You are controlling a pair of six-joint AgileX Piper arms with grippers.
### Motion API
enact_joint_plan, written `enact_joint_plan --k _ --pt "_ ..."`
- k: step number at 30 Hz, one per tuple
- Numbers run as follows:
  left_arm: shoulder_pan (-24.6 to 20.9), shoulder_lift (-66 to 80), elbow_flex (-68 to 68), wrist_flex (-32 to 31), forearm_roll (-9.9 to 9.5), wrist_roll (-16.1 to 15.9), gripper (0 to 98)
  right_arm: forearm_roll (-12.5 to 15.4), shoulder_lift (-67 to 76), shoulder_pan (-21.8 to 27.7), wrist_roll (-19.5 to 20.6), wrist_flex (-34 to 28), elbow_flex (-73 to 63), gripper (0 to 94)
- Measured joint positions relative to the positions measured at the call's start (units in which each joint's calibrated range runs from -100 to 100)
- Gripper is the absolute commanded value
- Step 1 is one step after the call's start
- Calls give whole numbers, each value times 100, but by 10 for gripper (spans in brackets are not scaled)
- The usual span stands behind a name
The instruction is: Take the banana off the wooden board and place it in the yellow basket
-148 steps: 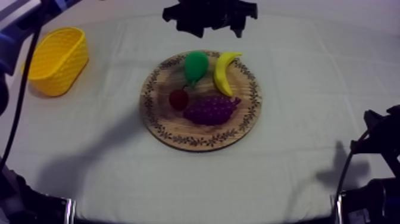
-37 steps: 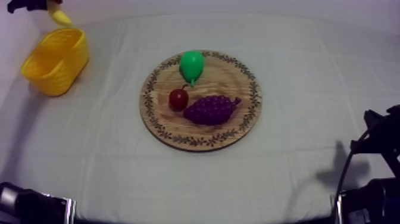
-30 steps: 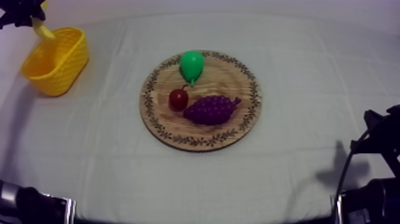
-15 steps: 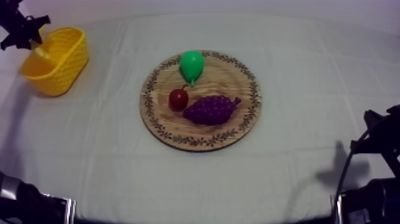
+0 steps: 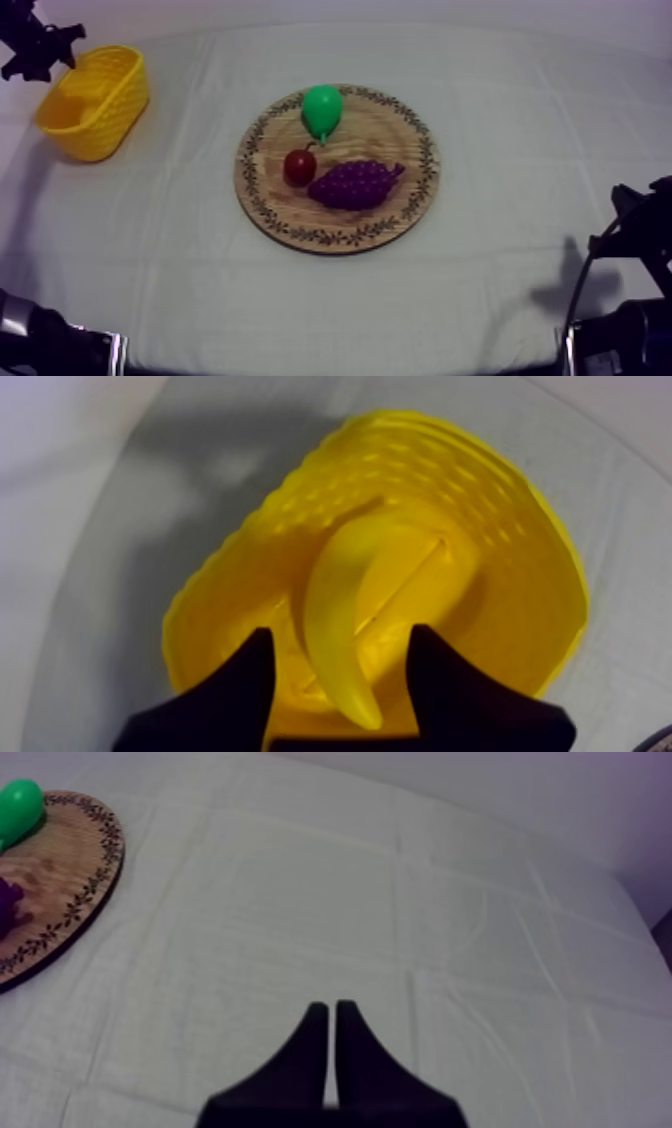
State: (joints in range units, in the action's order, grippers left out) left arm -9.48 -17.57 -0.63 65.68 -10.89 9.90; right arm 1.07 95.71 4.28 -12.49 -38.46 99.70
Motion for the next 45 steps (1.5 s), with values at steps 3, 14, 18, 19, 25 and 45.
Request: enact_joint_plan --k 3,14,18,19,25,45 --pt "4 290 195 -12 -5 21 602 0 0 0 0 0 0 6" --pt "183 2351 1386 -412 -277 229 497 0 0 0 0 0 0 6" --pt "271 3321 2053 -850 -318 192 376 0 0 0 0 0 0 6" --pt "297 3578 2239 -953 -318 162 345 0 0 0 0 0 0 6" --pt "410 4959 3330 -1492 -306 118 127 0 0 0 0 0 0 6" --pt "507 9106 6836 -2996 -327 238 0 0 0 0 0 0 0 6"
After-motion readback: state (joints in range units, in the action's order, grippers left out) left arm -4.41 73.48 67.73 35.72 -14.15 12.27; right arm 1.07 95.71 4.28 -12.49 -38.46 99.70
